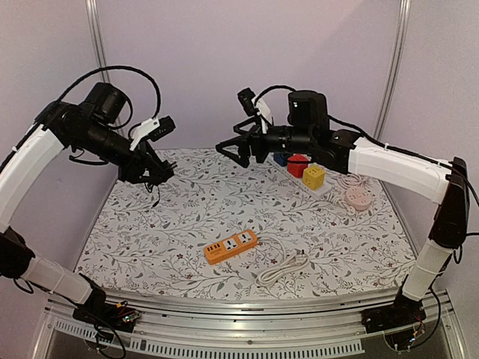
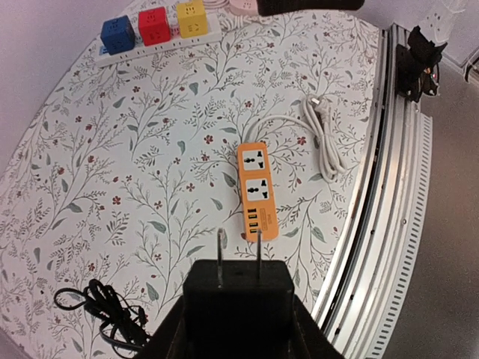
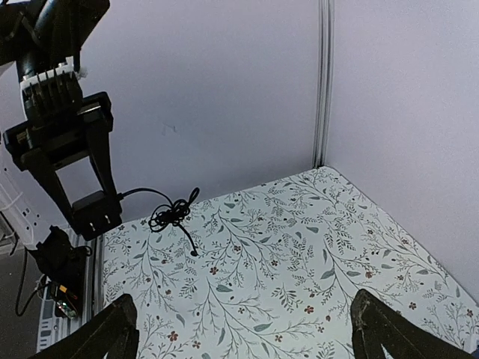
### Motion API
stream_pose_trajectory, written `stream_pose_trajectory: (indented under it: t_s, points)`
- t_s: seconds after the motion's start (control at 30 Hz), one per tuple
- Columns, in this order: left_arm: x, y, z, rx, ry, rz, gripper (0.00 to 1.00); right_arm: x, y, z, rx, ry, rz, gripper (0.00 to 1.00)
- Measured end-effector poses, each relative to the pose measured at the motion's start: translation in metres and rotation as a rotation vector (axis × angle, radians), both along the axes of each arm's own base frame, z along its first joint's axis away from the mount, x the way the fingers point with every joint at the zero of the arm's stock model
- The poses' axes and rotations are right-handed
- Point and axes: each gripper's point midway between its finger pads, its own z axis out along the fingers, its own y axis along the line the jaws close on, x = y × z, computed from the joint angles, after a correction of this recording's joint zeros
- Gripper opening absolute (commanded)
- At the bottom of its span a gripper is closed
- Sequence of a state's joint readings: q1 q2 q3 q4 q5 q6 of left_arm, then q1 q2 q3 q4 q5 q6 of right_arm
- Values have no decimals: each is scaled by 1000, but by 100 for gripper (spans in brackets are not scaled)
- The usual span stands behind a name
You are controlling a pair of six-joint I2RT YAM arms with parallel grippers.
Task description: Insert the plug
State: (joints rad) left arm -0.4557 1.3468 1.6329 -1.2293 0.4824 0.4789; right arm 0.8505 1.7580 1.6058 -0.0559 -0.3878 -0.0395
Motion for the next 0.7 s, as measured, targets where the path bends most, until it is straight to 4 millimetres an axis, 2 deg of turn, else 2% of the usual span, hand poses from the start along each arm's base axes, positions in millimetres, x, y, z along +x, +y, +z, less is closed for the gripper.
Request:
stream_pose_trajectory:
  t_s: [0.07,0.13,0.17,0.27,0.3,0.37,0.4,0.47,0.53,0.7]
  points:
    - [-9,-4,1,17,5,-21,0,-3,-2,7,69,46,-9,99]
    - [-13,-7,11,6,7,-34,0,-18,0,-2,90,43,14,99]
    - [-14,-9,19,-8,3,-41,0,-32,2,-13,84,4,36,99]
    - [-12,-17,37,-50,-14,-60,0,-94,7,-53,-11,-252,171,99]
    - [-11,-21,38,-59,-8,-69,0,-117,9,-65,-57,-397,232,99]
    - [-11,-27,33,-66,26,-87,0,-145,18,-67,-86,-601,309,99]
    - [-11,-30,28,-66,49,-98,0,-153,22,-60,-82,-715,328,99]
    - [-11,-37,20,-62,88,-116,0,-152,24,-45,-81,-879,315,99]
    - [-13,-41,12,-56,119,-131,0,-142,24,-26,-88,-1021,276,99]
    - [-19,-45,11,-61,133,-153,0,-125,33,22,-91,-1257,189,99]
